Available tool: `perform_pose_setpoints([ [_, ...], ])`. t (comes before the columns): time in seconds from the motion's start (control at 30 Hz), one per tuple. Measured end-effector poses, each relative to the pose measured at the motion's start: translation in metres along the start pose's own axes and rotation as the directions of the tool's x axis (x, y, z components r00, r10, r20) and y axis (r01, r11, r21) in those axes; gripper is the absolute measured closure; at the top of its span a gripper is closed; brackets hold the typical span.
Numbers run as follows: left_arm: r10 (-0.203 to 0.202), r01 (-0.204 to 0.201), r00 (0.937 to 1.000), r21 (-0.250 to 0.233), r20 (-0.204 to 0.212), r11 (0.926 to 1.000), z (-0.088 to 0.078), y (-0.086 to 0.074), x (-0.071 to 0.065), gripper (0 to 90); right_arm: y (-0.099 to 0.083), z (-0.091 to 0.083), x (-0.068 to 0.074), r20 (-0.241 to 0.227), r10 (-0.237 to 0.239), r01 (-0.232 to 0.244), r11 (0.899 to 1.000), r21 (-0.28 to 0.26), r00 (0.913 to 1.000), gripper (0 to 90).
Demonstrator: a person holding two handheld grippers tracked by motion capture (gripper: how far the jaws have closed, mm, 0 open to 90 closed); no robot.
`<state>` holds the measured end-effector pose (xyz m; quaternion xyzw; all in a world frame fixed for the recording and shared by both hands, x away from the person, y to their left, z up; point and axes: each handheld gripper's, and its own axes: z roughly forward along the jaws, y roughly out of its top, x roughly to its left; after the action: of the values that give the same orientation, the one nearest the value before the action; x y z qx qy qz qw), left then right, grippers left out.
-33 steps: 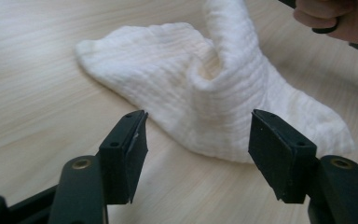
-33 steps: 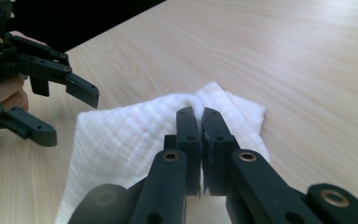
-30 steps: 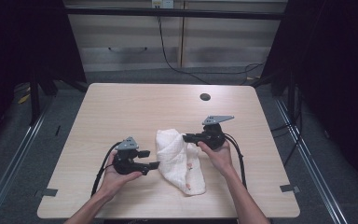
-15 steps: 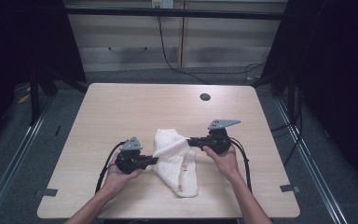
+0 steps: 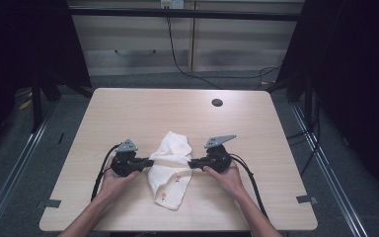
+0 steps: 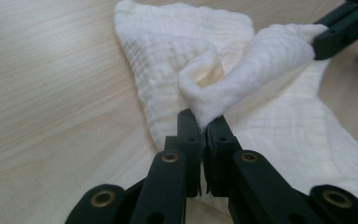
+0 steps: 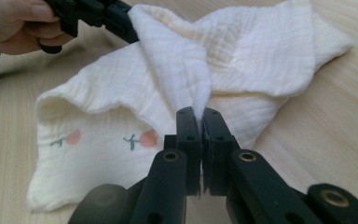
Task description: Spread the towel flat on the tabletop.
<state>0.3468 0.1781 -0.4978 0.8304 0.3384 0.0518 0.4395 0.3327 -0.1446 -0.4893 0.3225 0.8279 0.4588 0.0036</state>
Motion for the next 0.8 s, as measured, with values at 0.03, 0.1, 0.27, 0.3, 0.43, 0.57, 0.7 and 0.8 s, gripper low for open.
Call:
perform_pose_setpoints([
  [0.03,0.000,0.000,1.0000,0.000,0.000,1.0000,0.000,0.000,0.000,86.5,-0.001,0.001,0.000,-0.001,0.000,0.000,1.000,0.006,1.0000,87.5],
  [0.1,0.025,-0.025,0.9996,0.013,-0.011,0.9996,0.005,0.004,0.002,86.5,-0.002,0.002,0.001,-0.002,0.006,-0.006,1.000,0.012,1.0000,87.5],
  [0.27,0.012,-0.012,0.9999,0.003,0.002,0.9999,0.013,0.009,0.001,81.0,-0.004,0.000,0.000,0.006,0.005,-0.005,1.000,0.015,1.0000,87.5],
  [0.3,0.020,-0.020,0.9998,0.008,0.000,0.9998,0.012,0.009,0.000,81.0,-0.005,-0.002,0.000,0.012,0.013,-0.013,1.000,0.017,0.9998,87.5],
  [0.43,-0.014,0.014,0.9999,-0.015,-0.003,0.9998,0.002,0.009,-0.004,57.0,-0.010,-0.006,-0.006,0.031,0.031,-0.031,0.999,0.008,0.9991,87.4],
  [0.57,-0.021,0.021,0.9998,-0.054,-0.001,0.9983,-0.021,0.008,-0.011,47.4,-0.009,-0.013,-0.005,0.040,0.029,-0.029,1.000,-0.001,0.9988,87.4],
  [0.7,0.023,-0.021,0.9989,-0.040,0.041,0.9990,-0.036,-0.007,-0.029,45.2,-0.010,-0.017,-0.004,0.045,0.033,-0.033,0.999,-0.012,0.9984,87.3],
  [0.8,0.050,-0.049,0.9963,-0.016,0.070,0.9987,-0.038,-0.022,-0.043,43.4,-0.010,-0.020,-0.005,0.049,0.033,-0.032,0.999,-0.021,0.9982,87.3],
])
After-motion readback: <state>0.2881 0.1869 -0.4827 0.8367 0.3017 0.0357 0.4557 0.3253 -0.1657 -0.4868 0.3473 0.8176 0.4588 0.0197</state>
